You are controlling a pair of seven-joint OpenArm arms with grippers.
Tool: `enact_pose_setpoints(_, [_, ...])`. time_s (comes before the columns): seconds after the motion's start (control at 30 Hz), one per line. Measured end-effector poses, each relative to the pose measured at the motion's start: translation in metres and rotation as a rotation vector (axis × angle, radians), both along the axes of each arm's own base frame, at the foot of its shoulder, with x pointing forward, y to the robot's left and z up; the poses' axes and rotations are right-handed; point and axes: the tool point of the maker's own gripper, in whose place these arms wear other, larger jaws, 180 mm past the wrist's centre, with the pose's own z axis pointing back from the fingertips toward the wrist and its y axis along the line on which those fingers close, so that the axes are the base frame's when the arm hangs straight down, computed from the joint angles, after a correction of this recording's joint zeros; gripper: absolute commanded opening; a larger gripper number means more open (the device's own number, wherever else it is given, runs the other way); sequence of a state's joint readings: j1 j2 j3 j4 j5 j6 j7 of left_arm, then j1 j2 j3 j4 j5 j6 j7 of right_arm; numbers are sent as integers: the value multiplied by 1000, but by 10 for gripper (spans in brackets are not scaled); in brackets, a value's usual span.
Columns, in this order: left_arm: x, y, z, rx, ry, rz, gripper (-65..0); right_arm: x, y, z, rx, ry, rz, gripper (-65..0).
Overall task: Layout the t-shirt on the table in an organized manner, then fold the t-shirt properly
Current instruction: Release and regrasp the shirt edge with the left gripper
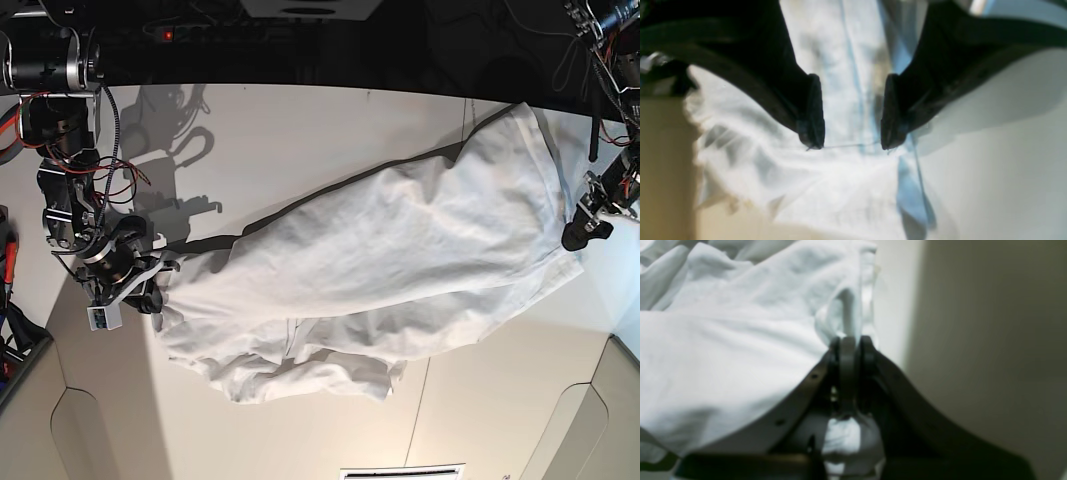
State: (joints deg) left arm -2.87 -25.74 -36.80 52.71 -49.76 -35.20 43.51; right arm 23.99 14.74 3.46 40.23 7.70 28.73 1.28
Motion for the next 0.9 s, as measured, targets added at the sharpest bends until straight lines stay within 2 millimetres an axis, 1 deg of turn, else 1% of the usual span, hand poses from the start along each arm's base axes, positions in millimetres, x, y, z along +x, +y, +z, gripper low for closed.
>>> enact_pose_setpoints(0.07, [2,-5,-9,56,45,-43,-341,0,0,0,-1,0,0,-650])
enact_pose_setpoints(0.1, [3,-4,-12,86,58,-46,-341,0,0,0,-1,0,0,-650])
enact_pose_setpoints(0.17, [9,1,-10,124,51,-32,-341,0,0,0,-1,0,0,-650])
enact_pose_setpoints(0.23, [9,7,-8,149,47,-23,-341,0,0,0,0,0,0,-650])
enact_pose_setpoints(0.37, [4,15,-10,204,85,-43,-341,0,0,0,-1,0,0,-650])
enact_pose_setpoints(0.47, [1,24,-14,238,115,-11,-341,0,0,0,0,0,0,-650])
enact_pose_setpoints(0.53, [0,24,-15,241,119,-10,-341,0,0,0,-1,1,0,-650])
enact_pose_setpoints(0.6, [2,22,-13,218,100,-4,-341,0,0,0,-1,1,0,-650])
enact_pose_setpoints(0.77, [7,-2,-9,120,38,-50,-341,0,0,0,-1,0,0,-650])
enact_pose_setpoints(0.83, [9,-7,-8,103,19,-54,-341,0,0,0,-1,1,0,-650])
enact_pose_setpoints(0.9, [9,-8,-8,101,17,-57,-341,0,0,0,0,0,0,-650])
